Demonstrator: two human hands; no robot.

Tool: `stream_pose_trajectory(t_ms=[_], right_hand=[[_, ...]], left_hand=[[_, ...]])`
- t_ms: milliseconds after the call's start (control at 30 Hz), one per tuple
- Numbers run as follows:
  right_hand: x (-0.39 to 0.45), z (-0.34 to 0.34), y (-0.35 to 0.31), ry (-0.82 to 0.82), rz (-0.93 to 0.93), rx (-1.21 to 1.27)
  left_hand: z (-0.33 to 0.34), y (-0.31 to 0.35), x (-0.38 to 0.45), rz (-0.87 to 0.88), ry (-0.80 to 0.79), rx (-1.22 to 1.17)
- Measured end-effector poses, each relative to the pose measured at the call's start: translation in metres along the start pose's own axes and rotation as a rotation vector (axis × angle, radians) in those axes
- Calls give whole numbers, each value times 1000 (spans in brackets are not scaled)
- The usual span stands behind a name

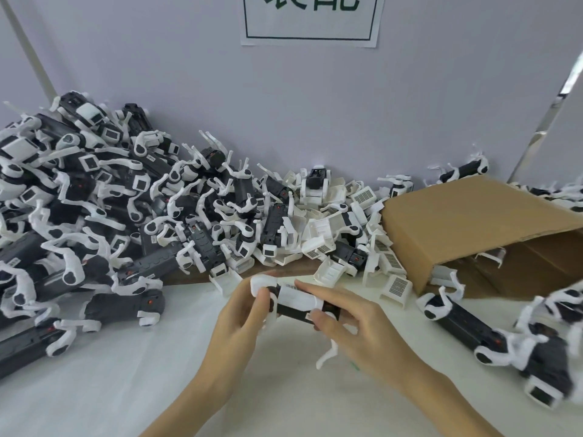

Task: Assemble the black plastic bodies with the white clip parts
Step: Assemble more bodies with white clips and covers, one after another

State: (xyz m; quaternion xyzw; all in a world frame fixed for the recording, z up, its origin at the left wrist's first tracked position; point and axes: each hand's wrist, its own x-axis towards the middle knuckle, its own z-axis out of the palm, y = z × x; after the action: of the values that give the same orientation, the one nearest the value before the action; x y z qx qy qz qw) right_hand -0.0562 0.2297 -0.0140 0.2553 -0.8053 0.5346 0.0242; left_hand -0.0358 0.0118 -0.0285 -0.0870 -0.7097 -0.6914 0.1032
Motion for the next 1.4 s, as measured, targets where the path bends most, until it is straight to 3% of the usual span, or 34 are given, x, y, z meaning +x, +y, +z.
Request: stream_pose_trajectory(t_ms=[133,233,300,500,733,933,1033,1167,1300,1400], right_hand=[[27,-32,-6,99,191,521],[46,-78,-15,188,39,1289],[54,-98,-13,145,-11,1487],[63,-72,20,202,307,1060],[53,-34,41,144,380,1000],[46,-25,52,153,416,991],[44,-27,53,146,428,1036],[43,-27,53,146,435,1069],[42,-26,53,137,436,1121],[44,-30,48,128,416,1148]], left_hand=[[0,-10,20,-86,102,-103],[-4,-19,24,-130,102,-74],[-4,-18,11,-79,71,-33],[-1,-13,4,-21,-29,213],[10,-20,15,-2,-6,595],[28,3,107,107,132,815],[29,3,148,83,172,864],[24,3,164,196,171,950],[15,26,147,363,261,908],[8,37,110,526,231,777]])
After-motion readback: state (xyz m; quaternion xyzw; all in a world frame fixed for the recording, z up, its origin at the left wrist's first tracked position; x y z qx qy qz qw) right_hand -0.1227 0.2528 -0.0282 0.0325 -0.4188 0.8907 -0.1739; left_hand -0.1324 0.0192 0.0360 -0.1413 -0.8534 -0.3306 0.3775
